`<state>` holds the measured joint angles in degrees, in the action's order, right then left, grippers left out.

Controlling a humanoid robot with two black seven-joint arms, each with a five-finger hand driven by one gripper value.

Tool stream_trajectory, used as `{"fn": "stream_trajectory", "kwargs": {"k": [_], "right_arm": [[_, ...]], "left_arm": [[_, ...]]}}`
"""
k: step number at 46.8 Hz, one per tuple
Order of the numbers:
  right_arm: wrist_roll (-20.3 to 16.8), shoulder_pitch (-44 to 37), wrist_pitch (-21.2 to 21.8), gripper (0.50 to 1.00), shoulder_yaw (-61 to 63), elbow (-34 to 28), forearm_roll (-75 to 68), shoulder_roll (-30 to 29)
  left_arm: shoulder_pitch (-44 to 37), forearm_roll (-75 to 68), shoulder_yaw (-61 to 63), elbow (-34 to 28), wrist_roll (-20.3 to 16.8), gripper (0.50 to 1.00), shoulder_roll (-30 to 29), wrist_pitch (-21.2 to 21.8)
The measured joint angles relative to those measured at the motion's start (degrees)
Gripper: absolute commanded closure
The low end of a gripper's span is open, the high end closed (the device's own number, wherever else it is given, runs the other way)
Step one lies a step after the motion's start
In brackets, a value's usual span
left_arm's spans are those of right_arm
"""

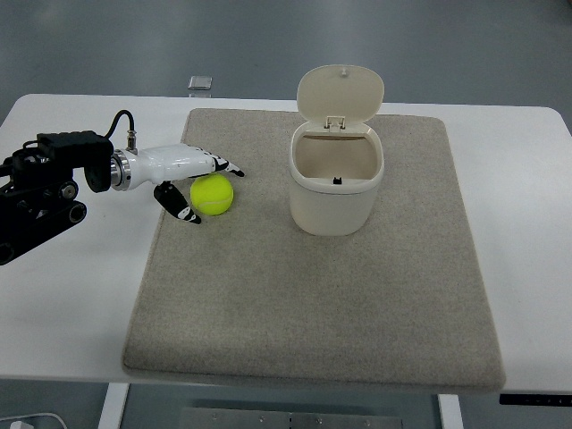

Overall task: Put tennis ball into box with left hand
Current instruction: 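Close the left hand fingers around the yellow tennis ball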

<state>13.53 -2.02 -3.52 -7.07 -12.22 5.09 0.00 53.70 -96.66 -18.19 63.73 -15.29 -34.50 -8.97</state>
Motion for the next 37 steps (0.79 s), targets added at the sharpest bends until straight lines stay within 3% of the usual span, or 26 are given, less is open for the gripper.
{"fn": "stream_trajectory", "kwargs": {"k": [8,19,26,37], "right_arm": [[0.0,0.0,0.0,0.562,-0.02,0.0,0.0,0.0],[0.0,0.0,0.0,0.562,-0.01,-0.01,0.0,0.0],[0.0,0.0,0.0,0.562,-0.01,-0.04,0.0,0.0],[0.0,0.0,0.0,0.562,0.02,0.0,0.0,0.0]], "left_arm": [[0.01,-0.43,0.17,-0.04,-0.01,0.797,0.04,0.04],[0.28,-0.54,0.17,0.16,-0.08,0.808,0.05,0.27],[0.56,-0.4,-0.1,0.23,-0.09,1.0,0.19,0.61],[2.07,-0.2,-0.73,1.91,-0.39,1.0,-1.39,2.13]]}}
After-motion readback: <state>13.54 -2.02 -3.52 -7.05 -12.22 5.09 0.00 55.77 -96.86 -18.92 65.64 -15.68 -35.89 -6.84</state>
